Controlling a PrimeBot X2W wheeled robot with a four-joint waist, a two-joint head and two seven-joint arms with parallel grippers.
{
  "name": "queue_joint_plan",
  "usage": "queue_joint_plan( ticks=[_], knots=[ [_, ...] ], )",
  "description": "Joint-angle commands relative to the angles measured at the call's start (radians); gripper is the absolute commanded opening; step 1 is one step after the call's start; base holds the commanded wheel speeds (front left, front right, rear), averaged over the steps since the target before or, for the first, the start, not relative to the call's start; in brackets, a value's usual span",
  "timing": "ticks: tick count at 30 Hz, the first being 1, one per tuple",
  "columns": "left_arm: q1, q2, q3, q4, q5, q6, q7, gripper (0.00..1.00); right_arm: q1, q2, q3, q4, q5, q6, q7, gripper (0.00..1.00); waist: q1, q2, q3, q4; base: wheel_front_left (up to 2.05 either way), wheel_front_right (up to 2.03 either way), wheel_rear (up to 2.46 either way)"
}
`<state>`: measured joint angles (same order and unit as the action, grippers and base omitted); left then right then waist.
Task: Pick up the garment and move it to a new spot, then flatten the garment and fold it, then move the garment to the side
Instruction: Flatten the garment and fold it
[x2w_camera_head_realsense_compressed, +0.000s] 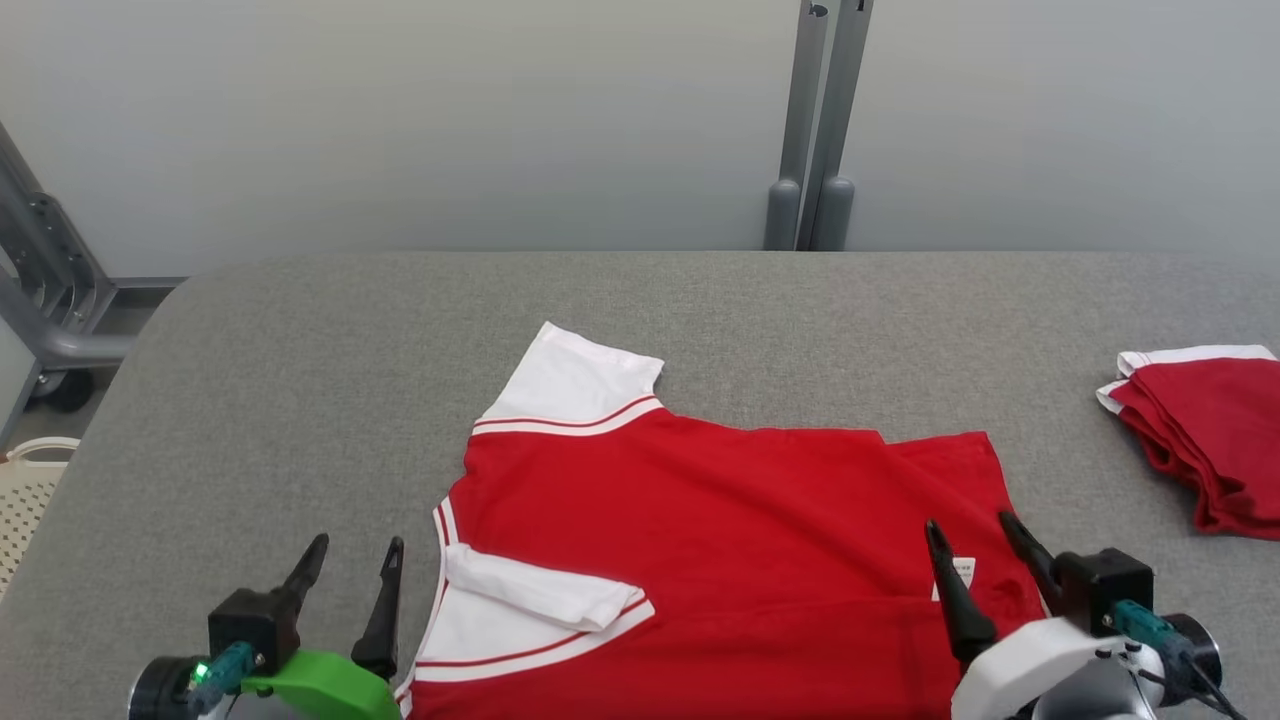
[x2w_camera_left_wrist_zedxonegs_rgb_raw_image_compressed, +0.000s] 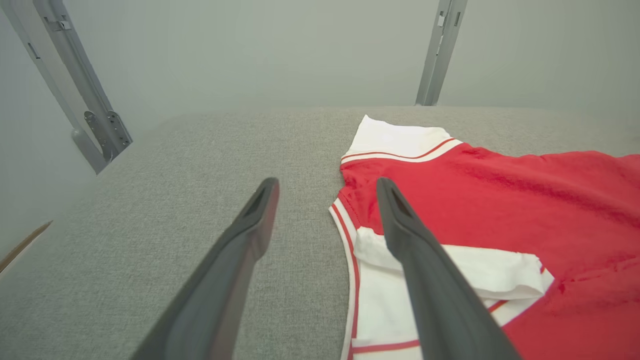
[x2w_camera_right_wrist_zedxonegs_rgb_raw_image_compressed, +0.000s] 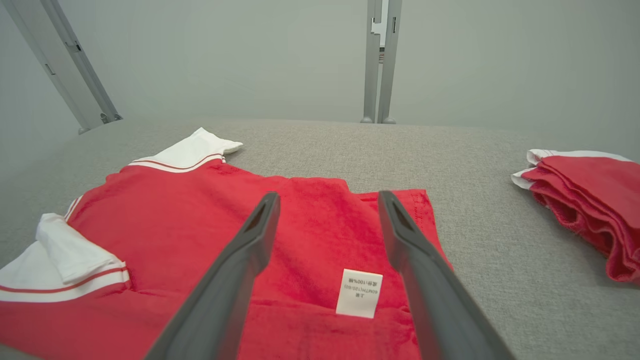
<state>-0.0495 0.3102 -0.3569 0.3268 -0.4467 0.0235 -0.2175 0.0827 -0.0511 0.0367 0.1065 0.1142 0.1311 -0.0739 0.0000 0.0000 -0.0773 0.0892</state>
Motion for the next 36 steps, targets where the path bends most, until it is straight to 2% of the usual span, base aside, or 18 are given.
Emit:
queue_joint_plan(
  ticks=[1, 5, 8, 12, 16, 17, 21, 27, 36],
  knots=[
    [-0.044, 0.009, -0.002, 0.005, 0.006, 0.004, 0.015, 1.00, -0.037, -0.009, 0.006, 0.000, -0.010, -0.001, 0.033, 1.00, 0.0000, 0.0000, 0.025, -0.013, 0.00, 0.00, 0.00],
    [-0.128, 0.004, -0.003, 0.034, 0.002, 0.009, 0.075, 1.00, -0.113, -0.083, 0.057, 0.001, -0.045, -0.001, 0.173, 1.00, 0.0000, 0.0000, 0.071, -0.034, 0.00, 0.00, 0.00],
    [-0.239, 0.012, -0.015, 0.056, 0.017, -0.010, 0.121, 1.00, -0.210, -0.144, 0.079, -0.006, -0.047, -0.001, 0.317, 1.00, 0.0000, 0.0000, 0.140, -0.052, 0.00, 0.00, 0.00],
    [-0.399, 0.011, -0.026, 0.106, 0.030, -0.034, 0.184, 1.00, -0.347, -0.209, 0.145, -0.017, 0.023, 0.000, 0.510, 1.00, 0.0000, 0.0000, 0.237, -0.077, 0.00, 0.00, 0.00],
    [-0.564, 0.005, -0.030, 0.171, 0.041, -0.046, 0.238, 1.00, -0.500, -0.288, 0.212, -0.051, 0.068, -0.001, 0.611, 1.00, 0.0000, 0.0000, 0.336, -0.102, 0.00, 0.00, 0.00],
    [-0.564, 0.005, -0.030, 0.171, 0.041, -0.046, 0.238, 1.00, -0.500, -0.288, 0.212, -0.051, 0.068, -0.001, 0.611, 1.00, 0.0000, 0.0000, 0.336, -0.102, 0.00, 0.00, 0.00],
    [-0.696, 0.008, -0.052, 0.249, 0.046, -0.083, 0.316, 1.00, -0.621, -0.354, 0.260, -0.063, 0.073, -0.001, 0.637, 1.00, 0.0000, 0.0000, 0.418, -0.120, 0.00, 0.00, 0.00],
    [-0.830, 0.010, -0.079, 0.316, 0.019, -0.127, 0.420, 1.00, -0.710, -0.390, 0.290, -0.076, 0.074, -0.001, 0.618, 1.00, 0.0000, 0.0000, 0.491, -0.133, 0.00, 0.00, 0.00],
    [-0.914, 0.049, -0.113, 0.353, -0.013, -0.146, 0.500, 1.00, -0.750, -0.381, 0.311, -0.060, 0.047, -0.001, 0.543, 1.00, 0.0000, 0.0000, 0.552, -0.165, 0.00, 0.00, 0.00]
  ],
)
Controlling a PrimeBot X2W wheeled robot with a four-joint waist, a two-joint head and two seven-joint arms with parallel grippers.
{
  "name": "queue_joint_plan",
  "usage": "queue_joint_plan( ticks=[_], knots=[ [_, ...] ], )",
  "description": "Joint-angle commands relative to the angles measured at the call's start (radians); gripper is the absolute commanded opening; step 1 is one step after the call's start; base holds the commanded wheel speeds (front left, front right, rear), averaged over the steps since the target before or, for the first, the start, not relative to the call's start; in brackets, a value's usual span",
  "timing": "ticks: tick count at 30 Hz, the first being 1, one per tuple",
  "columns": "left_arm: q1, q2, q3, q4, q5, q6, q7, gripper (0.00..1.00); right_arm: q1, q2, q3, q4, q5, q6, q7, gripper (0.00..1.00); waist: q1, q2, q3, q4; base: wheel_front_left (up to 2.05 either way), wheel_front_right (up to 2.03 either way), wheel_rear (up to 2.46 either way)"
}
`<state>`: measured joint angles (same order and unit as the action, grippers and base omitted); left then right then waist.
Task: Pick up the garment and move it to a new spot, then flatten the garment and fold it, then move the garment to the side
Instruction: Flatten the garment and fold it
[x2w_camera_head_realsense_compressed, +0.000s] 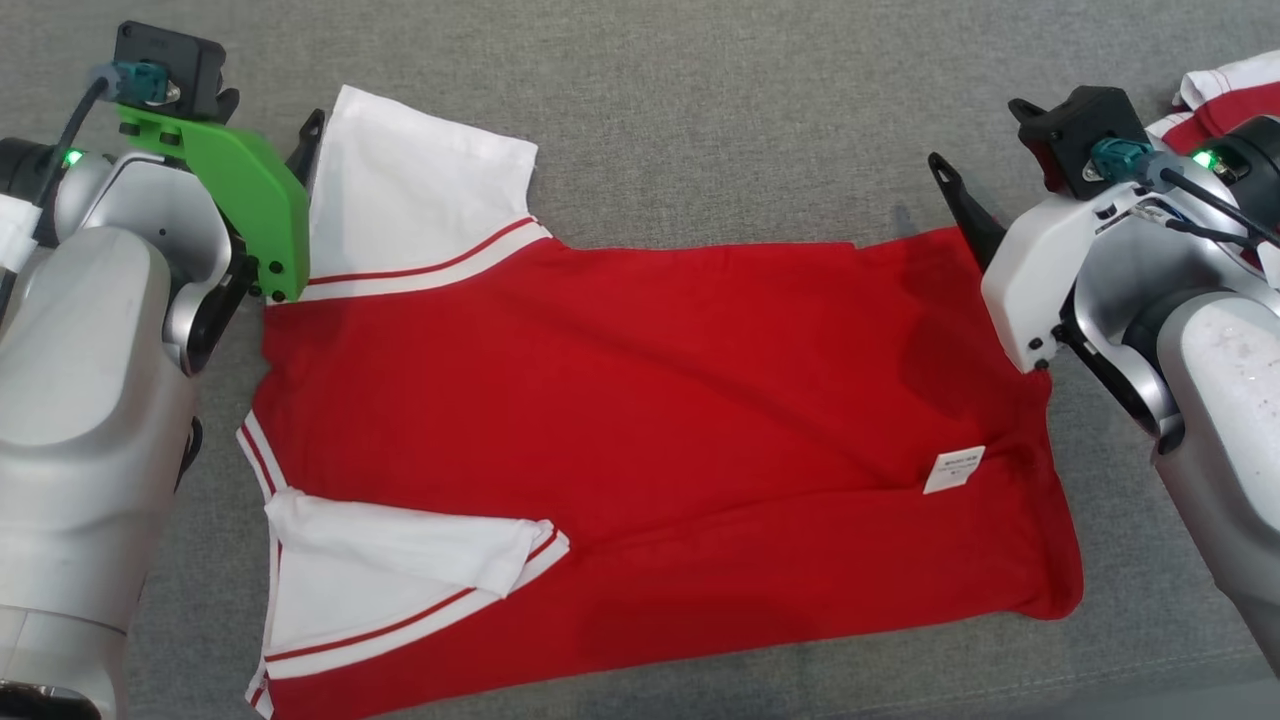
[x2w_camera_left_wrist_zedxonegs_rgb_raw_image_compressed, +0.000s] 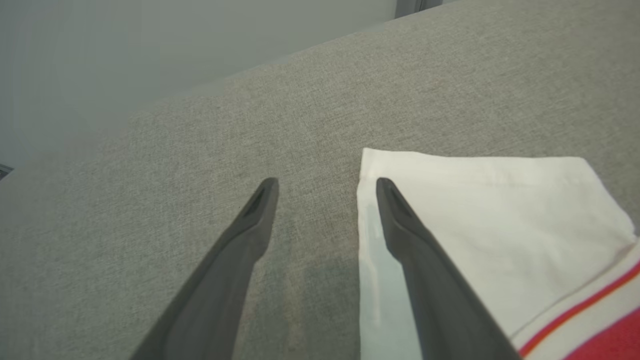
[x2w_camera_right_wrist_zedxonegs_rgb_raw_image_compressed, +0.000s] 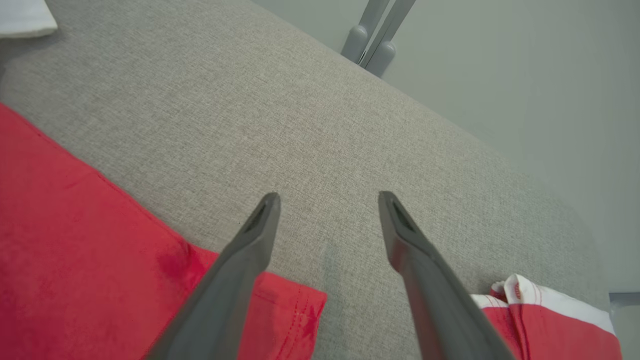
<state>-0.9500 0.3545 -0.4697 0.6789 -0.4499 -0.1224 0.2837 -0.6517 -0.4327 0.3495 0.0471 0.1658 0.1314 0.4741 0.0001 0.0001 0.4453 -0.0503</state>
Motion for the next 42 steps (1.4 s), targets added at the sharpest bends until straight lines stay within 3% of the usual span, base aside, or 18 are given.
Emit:
queue_joint_plan(
  ticks=[1, 21, 26, 29, 30, 31, 32, 33, 35, 42],
  knots=[
    [-0.020, 0.006, -0.004, 0.002, -0.011, -0.001, 0.000, 1.00, -0.015, 0.004, -0.003, 0.003, -0.005, -0.002, -0.008, 1.00, -0.0001, -0.0001, 0.034, -0.028, 0.00, 0.00, 0.00],
    [-0.084, -0.001, -0.034, 0.108, -0.027, 0.005, 0.032, 0.96, 0.007, 0.017, 0.021, 0.023, 0.003, -0.002, -0.028, 1.00, -0.0001, -0.0001, 0.040, -0.066, 0.00, 0.00, 0.00],
    [-0.092, 0.004, -0.036, 0.125, -0.033, 0.003, 0.039, 0.87, 0.005, 0.016, 0.025, 0.020, 0.006, -0.002, -0.029, 1.00, -0.0001, -0.0001, 0.046, -0.075, 0.00, 0.00, 0.00],
    [-0.096, 0.008, -0.035, 0.138, -0.039, 0.005, 0.035, 0.78, 0.010, 0.017, 0.027, 0.021, 0.007, -0.002, -0.030, 1.00, -0.0001, -0.0001, 0.050, -0.080, 0.00, 0.00, 0.00],
    [-0.099, 0.009, -0.034, 0.143, -0.039, 0.007, 0.037, 0.67, 0.011, 0.017, 0.028, 0.021, 0.007, -0.002, -0.028, 1.00, -0.0001, -0.0001, 0.052, -0.082, 0.00, 0.00, 0.00],
    [-0.100, 0.008, -0.035, 0.147, -0.039, 0.008, 0.037, 0.49, 0.011, 0.016, 0.028, 0.020, 0.008, -0.002, -0.026, 1.00, -0.0001, -0.0001, 0.055, -0.083, 0.00, 0.00, 0.00],
    [-0.100, 0.005, -0.035, 0.155, -0.042, 0.010, 0.041, 0.21, 0.012, 0.016, 0.027, 0.019, 0.008, -0.002, -0.025, 1.00, -0.0001, -0.0001, 0.057, -0.083, 0.00, 0.00, 0.00],
    [-0.101, 0.001, -0.036, 0.158, -0.043, 0.010, 0.042, 0.00, 0.012, 0.016, 0.024, 0.016, 0.008, -0.002, -0.024, 1.00, -0.0001, -0.0001, 0.061, -0.082, 0.00, 0.00, 0.00],
    [-0.098, -0.008, -0.038, 0.166, -0.047, 0.016, 0.035, 0.00, 0.012, 0.013, 0.018, 0.011, 0.009, -0.002, -0.022, 1.00, -0.0001, -0.0001, 0.065, -0.078, 0.00, 0.00, 0.00],
    [-0.075, -0.090, -0.061, 0.186, -0.049, 0.025, -0.038, 0.00, 0.104, 0.012, -0.151, -0.110, 0.008, -0.002, -0.026, 1.00, -0.0001, -0.0001, 0.060, -0.017, 0.00, 0.00, 0.00]
  ],
)
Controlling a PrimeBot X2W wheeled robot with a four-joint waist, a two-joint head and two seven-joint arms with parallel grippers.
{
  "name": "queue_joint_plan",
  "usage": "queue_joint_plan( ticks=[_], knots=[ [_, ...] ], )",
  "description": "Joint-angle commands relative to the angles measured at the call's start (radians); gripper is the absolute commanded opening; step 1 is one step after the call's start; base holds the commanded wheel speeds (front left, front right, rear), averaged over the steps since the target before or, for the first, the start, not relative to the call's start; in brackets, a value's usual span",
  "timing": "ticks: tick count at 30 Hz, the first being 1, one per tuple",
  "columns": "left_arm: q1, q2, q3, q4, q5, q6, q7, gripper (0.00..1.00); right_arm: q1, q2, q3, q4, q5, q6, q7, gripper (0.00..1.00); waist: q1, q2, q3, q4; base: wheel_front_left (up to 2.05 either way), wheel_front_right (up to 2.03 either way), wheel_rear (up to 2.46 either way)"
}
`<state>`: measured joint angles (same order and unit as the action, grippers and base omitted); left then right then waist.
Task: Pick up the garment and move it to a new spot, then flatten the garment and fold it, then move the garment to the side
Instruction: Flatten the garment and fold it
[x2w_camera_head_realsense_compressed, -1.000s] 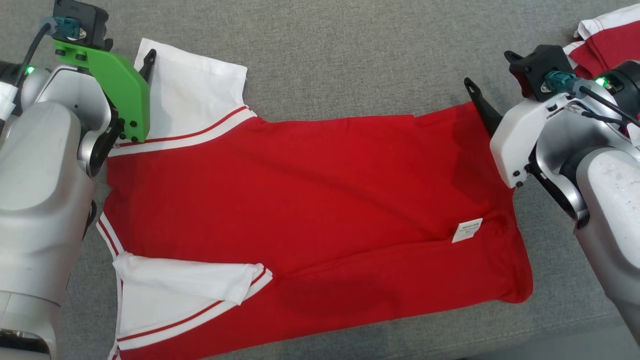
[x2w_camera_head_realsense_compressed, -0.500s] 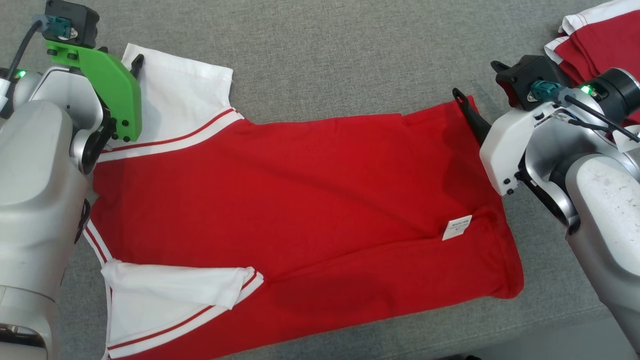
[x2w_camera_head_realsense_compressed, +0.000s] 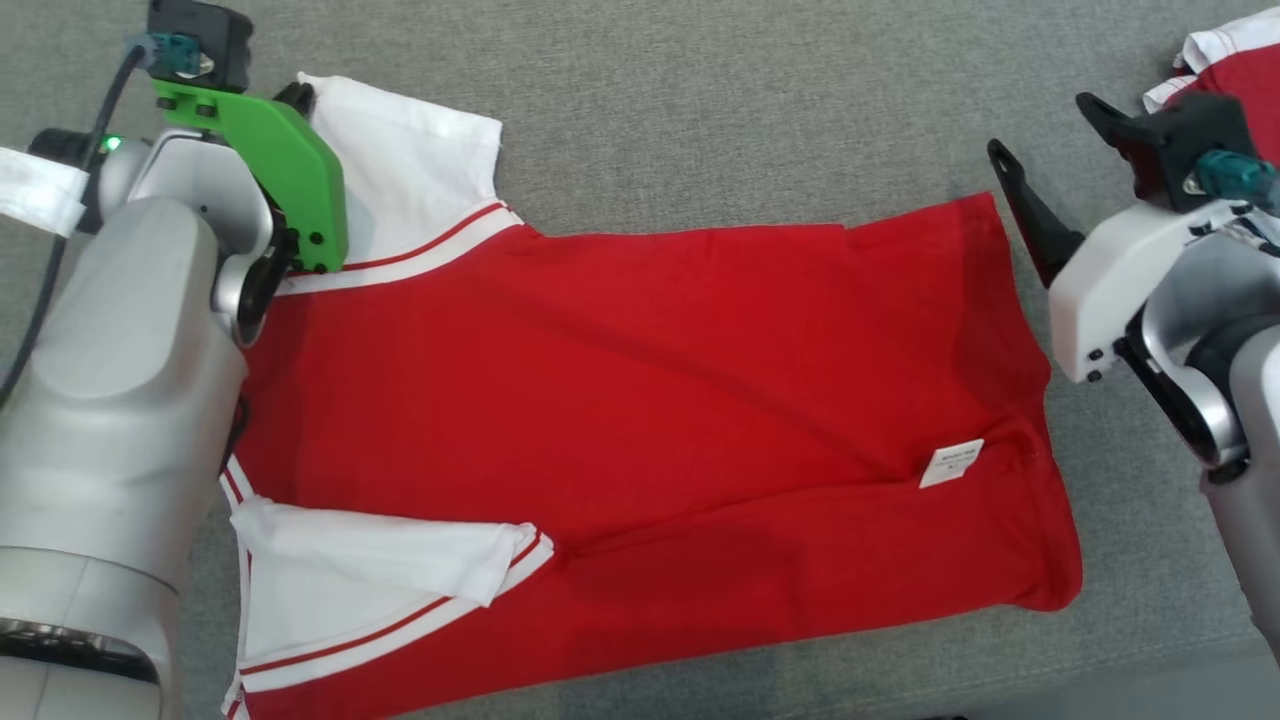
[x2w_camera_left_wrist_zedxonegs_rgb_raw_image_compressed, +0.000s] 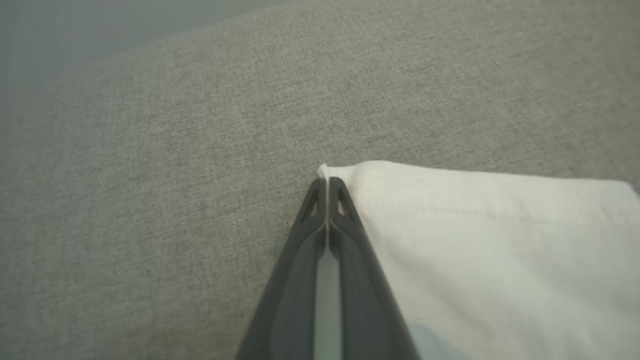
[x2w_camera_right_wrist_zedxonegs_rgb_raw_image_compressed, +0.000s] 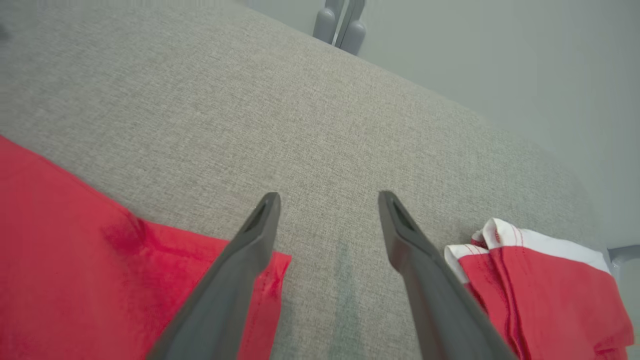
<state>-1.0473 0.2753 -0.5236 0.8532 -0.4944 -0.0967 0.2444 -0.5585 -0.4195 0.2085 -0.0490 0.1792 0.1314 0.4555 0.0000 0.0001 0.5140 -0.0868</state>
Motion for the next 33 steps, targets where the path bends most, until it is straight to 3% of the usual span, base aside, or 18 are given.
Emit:
queue_joint_plan(
  ticks=[1, 5, 8, 15, 29, 31, 33],
  knots=[
    [0.027, -0.020, -0.012, 0.018, -0.002, -0.001, -0.006, 0.00, 0.036, 0.004, -0.032, -0.038, -0.013, -0.002, -0.010, 1.00, 0.0000, -0.0001, -0.012, 0.027, 0.00, 0.00, 0.00],
    [0.034, -0.051, -0.021, 0.044, -0.007, -0.004, -0.036, 0.00, 0.154, 0.055, -0.118, -0.128, -0.043, -0.002, -0.024, 1.00, 0.0000, -0.0001, -0.019, 0.042, 0.00, 0.00, 0.00],
    [0.024, -0.075, -0.038, 0.082, -0.014, -0.011, -0.051, 0.00, 0.263, 0.106, -0.174, -0.137, -0.061, -0.002, 0.047, 1.00, 0.0000, -0.0001, -0.024, 0.045, 0.00, 0.00, 0.00],
    [-0.009, -0.099, -0.060, 0.121, -0.020, -0.022, -0.066, 0.00, 0.212, 0.138, -0.228, -0.166, -0.113, -0.002, 0.177, 1.00, 0.0000, -0.0001, -0.014, 0.053, 0.00, 0.00, 0.00],
    [-0.042, -0.121, -0.099, 0.176, -0.035, -0.033, -0.095, 0.00, 0.099, 0.108, -0.186, -0.147, -0.043, -0.002, 0.472, 1.00, 0.0000, -0.0001, 0.004, 0.072, 0.00, 0.00, 0.00],
    [-0.047, -0.124, -0.104, 0.183, -0.038, -0.034, -0.099, 0.00, 0.096, 0.099, -0.177, -0.153, -0.026, -0.002, 0.504, 0.88, 0.0000, -0.0001, 0.007, 0.075, 0.00, 0.00, 0.00],
    [-0.054, -0.126, -0.108, 0.188, -0.043, -0.034, -0.103, 0.00, 0.089, 0.092, -0.173, -0.155, -0.017, -0.002, 0.513, 0.88, 0.0000, -0.0001, 0.011, 0.077, 0.00, 0.00, 0.00]
  ],
)
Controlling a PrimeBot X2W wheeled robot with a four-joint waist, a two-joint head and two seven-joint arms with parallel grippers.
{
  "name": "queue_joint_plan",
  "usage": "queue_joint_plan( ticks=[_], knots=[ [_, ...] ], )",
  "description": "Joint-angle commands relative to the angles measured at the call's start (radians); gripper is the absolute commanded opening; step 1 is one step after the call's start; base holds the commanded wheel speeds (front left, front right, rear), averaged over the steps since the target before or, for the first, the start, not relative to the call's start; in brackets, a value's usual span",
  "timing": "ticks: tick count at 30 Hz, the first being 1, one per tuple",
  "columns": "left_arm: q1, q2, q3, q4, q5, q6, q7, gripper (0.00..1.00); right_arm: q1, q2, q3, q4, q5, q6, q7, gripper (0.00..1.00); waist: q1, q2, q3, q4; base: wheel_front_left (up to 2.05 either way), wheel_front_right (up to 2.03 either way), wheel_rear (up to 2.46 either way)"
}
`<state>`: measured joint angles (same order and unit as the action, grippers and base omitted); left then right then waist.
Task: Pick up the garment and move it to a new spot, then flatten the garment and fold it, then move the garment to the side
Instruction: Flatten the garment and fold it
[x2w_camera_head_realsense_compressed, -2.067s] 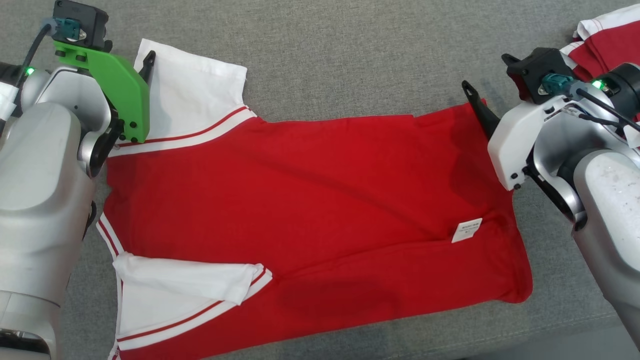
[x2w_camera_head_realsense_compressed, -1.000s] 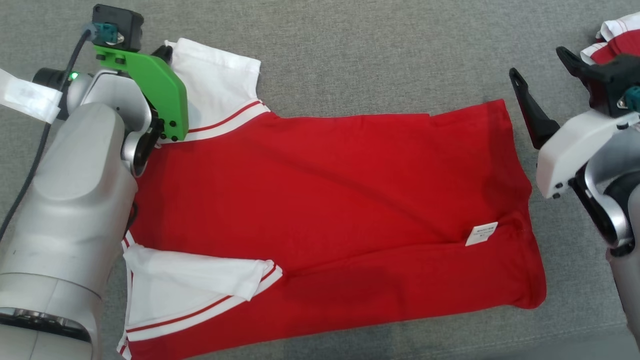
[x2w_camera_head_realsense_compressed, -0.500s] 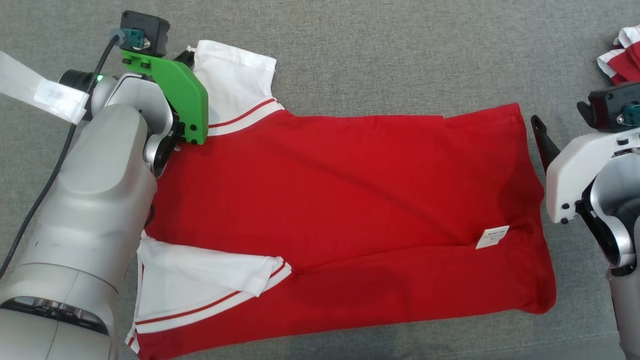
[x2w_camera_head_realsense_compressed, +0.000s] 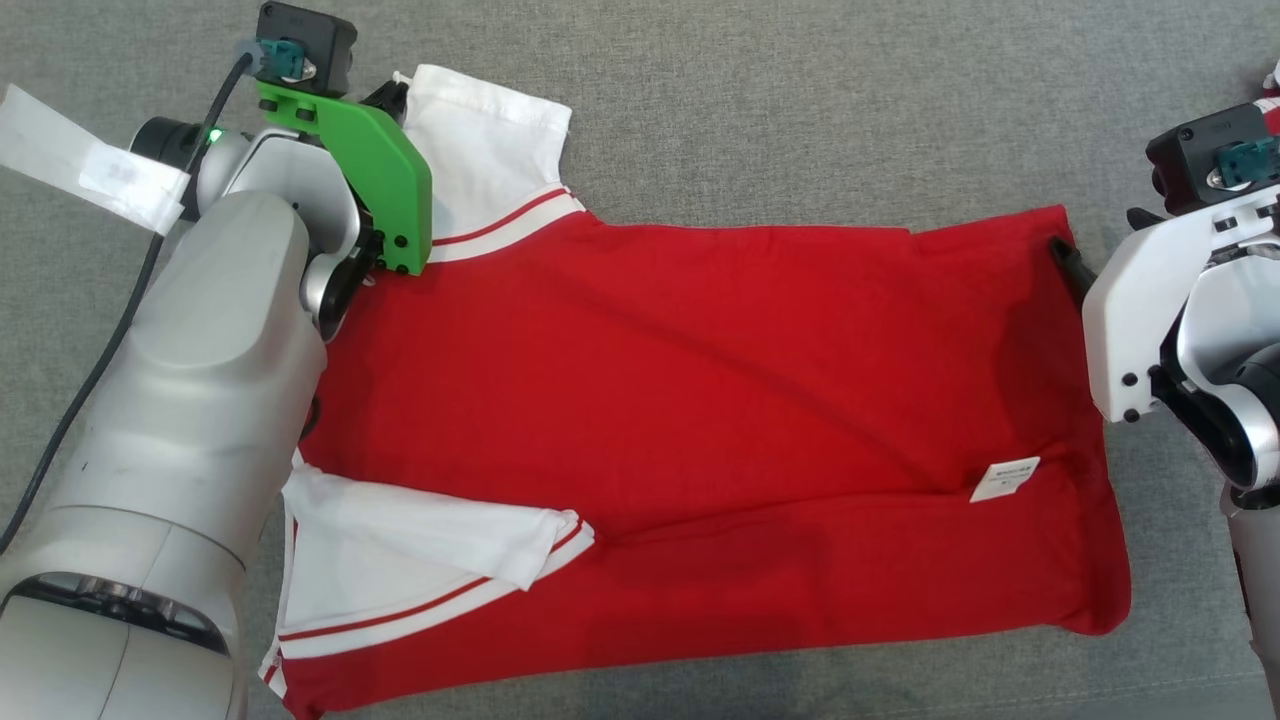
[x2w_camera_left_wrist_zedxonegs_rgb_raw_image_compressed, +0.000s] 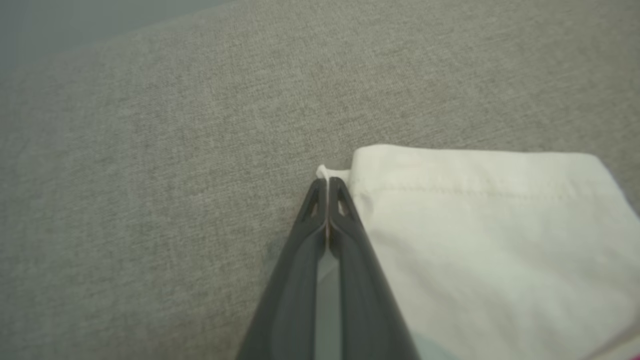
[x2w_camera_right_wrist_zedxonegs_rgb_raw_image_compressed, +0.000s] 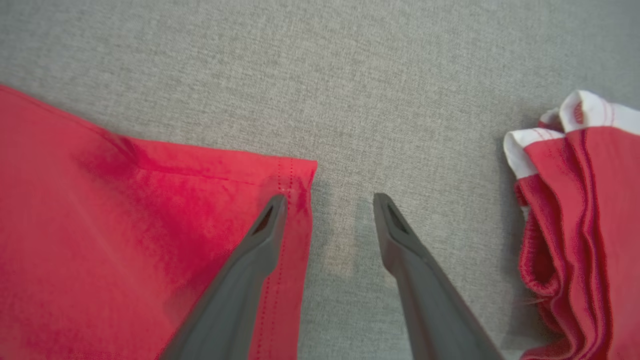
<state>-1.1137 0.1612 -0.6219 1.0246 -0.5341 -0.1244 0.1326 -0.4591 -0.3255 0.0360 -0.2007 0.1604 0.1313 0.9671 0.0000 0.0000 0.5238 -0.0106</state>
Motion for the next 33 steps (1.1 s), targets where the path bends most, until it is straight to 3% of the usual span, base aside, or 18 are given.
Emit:
queue_joint_plan(
  ticks=[1, 4, 5, 7, 8, 12, 15, 16, 25, 33],
  knots=[
    [0.010, -0.014, -0.012, 0.019, -0.003, -0.007, 0.008, 0.00, -0.011, -0.007, 0.004, 0.000, 0.006, -0.001, 0.004, 0.87, 0.0000, 0.0000, 0.004, 0.002, 0.00, 0.00, 0.00],
    [0.000, -0.015, -0.022, 0.024, -0.007, -0.008, 0.002, 0.00, -0.019, -0.018, 0.015, 0.009, 0.016, -0.001, -0.006, 0.81, 0.0000, 0.0000, 0.014, 0.007, 0.00, 0.00, 0.00],
    [-0.003, -0.016, -0.026, 0.026, -0.008, -0.008, 0.001, 0.00, -0.022, -0.021, 0.016, 0.012, 0.017, -0.001, -0.010, 0.69, 0.0000, 0.0000, 0.018, 0.008, 0.00, 0.00, 0.00],
    [-0.005, -0.016, -0.033, 0.031, -0.009, -0.006, -0.001, 0.00, -0.022, -0.023, 0.022, 0.018, 0.017, -0.001, -0.011, 0.59, 0.0000, 0.0000, 0.022, 0.009, 0.00, 0.00, 0.00],
    [-0.007, -0.015, -0.037, 0.034, -0.008, -0.007, -0.001, 0.00, -0.025, -0.023, 0.024, 0.021, 0.018, -0.001, -0.014, 0.49, 0.0000, 0.0000, 0.024, 0.010, 0.00, 0.00, 0.00],
    [-0.015, -0.010, -0.051, 0.044, -0.017, -0.007, -0.007, 0.00, -0.031, -0.024, 0.028, 0.040, 0.020, -0.001, -0.021, 0.48, 0.0000, 0.0000, 0.030, 0.013, 0.00, 0.00, 0.00],
    [-0.024, -0.010, -0.057, 0.050, -0.022, -0.007, -0.013, 0.00, -0.036, -0.022, 0.034, 0.048, 0.025, -0.001, -0.031, 0.17, 0.0000, 0.0000, 0.036, 0.015, 0.00, 0.00, 0.00],
    [-0.026, -0.010, -0.058, 0.051, -0.023, -0.006, -0.017, 0.00, -0.037, -0.021, 0.036, 0.050, 0.026, -0.001, -0.036, 0.00, 0.0000, 0.0000, 0.037, 0.015, 0.00, 0.00, 0.00],
    [-0.046, -0.008, -0.046, 0.070, -0.041, 0.009, -0.078, 0.00, -0.035, -0.029, 0.030, 0.067, 0.010, -0.001, -0.113, 0.00, 0.0000, 0.0000, 0.023, 0.021, 0.00, 0.00, 0.00],
    [-0.036, -0.006, 0.010, 0.038, -0.081, 0.037, -0.220, 0.00, -0.005, 0.004, -0.023, 0.073, 0.040, -0.001, -0.191, 0.00, 0.0000, 0.0000, -0.017, 0.042, 0.00, 0.00, 0.00]
  ],
)
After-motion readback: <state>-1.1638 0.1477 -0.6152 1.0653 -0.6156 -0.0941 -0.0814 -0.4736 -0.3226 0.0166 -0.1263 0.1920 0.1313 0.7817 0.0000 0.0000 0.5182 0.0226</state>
